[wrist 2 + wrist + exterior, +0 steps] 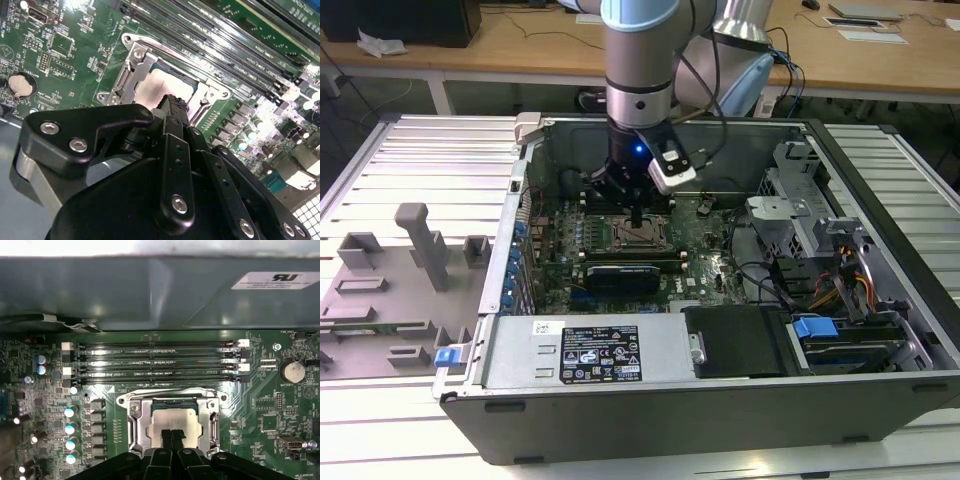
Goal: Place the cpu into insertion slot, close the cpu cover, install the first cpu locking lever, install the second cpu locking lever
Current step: 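Install the first cpu locking lever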
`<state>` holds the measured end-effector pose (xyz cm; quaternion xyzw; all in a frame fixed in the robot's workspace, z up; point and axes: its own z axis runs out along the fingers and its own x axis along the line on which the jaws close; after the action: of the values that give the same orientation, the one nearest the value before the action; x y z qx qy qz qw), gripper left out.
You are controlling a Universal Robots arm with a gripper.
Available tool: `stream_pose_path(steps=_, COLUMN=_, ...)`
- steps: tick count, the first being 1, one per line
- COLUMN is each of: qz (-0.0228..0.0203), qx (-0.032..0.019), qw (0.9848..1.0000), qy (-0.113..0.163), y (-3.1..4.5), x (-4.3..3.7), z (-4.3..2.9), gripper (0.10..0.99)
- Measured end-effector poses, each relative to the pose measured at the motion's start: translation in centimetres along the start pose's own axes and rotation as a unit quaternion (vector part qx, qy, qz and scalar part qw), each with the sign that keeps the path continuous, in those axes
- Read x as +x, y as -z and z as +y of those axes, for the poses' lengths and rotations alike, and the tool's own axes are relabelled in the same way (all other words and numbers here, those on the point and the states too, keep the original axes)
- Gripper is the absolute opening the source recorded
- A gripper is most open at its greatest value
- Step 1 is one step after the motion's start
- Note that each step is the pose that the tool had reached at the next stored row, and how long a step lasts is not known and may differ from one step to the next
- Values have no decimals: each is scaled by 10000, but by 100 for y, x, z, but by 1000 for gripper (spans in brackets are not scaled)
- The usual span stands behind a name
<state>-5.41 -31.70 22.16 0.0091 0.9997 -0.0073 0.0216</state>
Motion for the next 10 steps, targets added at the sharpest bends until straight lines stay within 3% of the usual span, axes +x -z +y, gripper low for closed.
stream_pose_path(steps=2, qz=20, qx=0, qw=10000, qy=41, y=-2, x=-30, z=-13, gripper=106)
stream_pose_path(steps=5, qz=29, qx=2, qw=10000, qy=58, y=-4, x=-38, z=-97, gripper=106)
stream_pose_path(steps=7, qz=30, qx=3, qw=10000, qy=72, y=0, x=-38, z=-100, gripper=106)
stream_pose_path(steps=10, qz=28, qx=1, qw=10000, qy=90, y=93, x=-42, z=-101, gripper=106)
